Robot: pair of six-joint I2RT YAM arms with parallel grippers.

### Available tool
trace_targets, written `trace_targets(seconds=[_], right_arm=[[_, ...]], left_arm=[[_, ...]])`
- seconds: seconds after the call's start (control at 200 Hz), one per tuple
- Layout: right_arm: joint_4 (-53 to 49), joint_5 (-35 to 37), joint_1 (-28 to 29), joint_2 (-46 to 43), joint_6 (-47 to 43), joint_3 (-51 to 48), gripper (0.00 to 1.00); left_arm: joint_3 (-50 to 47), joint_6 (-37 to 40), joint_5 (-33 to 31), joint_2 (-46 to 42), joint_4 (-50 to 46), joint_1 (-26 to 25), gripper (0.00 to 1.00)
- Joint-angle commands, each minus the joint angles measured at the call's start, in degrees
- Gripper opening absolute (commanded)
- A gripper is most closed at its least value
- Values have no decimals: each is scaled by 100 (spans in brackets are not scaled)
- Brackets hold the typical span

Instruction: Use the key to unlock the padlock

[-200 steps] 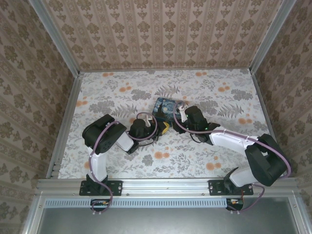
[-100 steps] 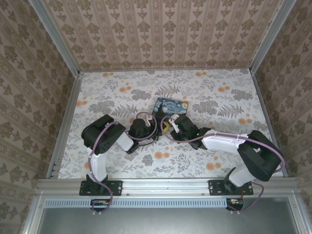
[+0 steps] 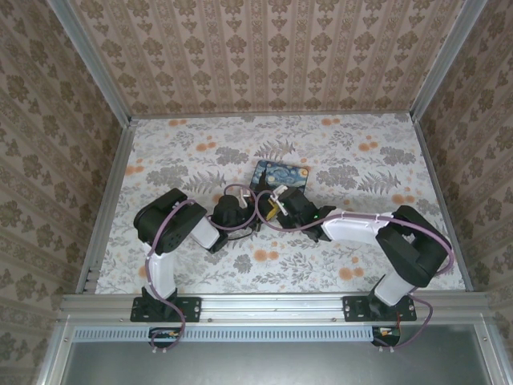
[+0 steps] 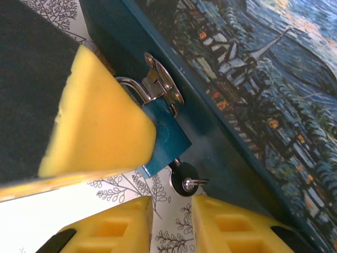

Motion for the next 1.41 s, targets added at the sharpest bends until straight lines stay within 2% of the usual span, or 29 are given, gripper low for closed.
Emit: trace_targets(seconds=[0.0, 0.175, 0.29, 0.39, 0.605, 0.73, 0.775, 0.85, 0.96, 1.075, 1.22, 1.4], right_arm=[[24, 293, 30, 209, -153, 280, 26], [148, 376, -12, 344, -21, 458, 18], [202, 107, -118, 327, 218, 590, 10], [217, -486, -251, 277, 512, 673, 0], [551, -2351, -719, -4, 1478, 344, 0], [841, -2905, -982, -330, 1922, -84, 0], [839, -2920, -1028, -474, 1993, -225, 7], [828, -2911, -1083, -720, 2102, -466, 27], [879, -2930, -1139, -1001, 2309, -732, 39], [1091, -2989, -1147, -1071, 2584, -924, 43], [1524, -3098, -1156, -751, 2904, -999, 44], [1977, -3107, -1401, -372, 3202, -944, 45]], left_arm=[[-20, -31, 167, -227, 225, -4, 0], [-19, -31, 189, -219, 226, -20, 0], [-37, -36, 194, -201, 226, -44, 0], [-54, -44, 185, -184, 227, -63, 0], [-108, 9, 140, -142, 227, -48, 0], [-99, 54, 131, -91, 227, -18, 0], [-99, 77, 132, -79, 227, -6, 0], [-99, 104, 129, -77, 230, 16, 0], [-99, 190, 123, -69, 223, 34, 0], [-108, 313, 123, -26, 200, 43, 0], [-125, 466, 149, 72, 194, 43, 0], [-254, 682, 150, -41, 173, 49, 25]])
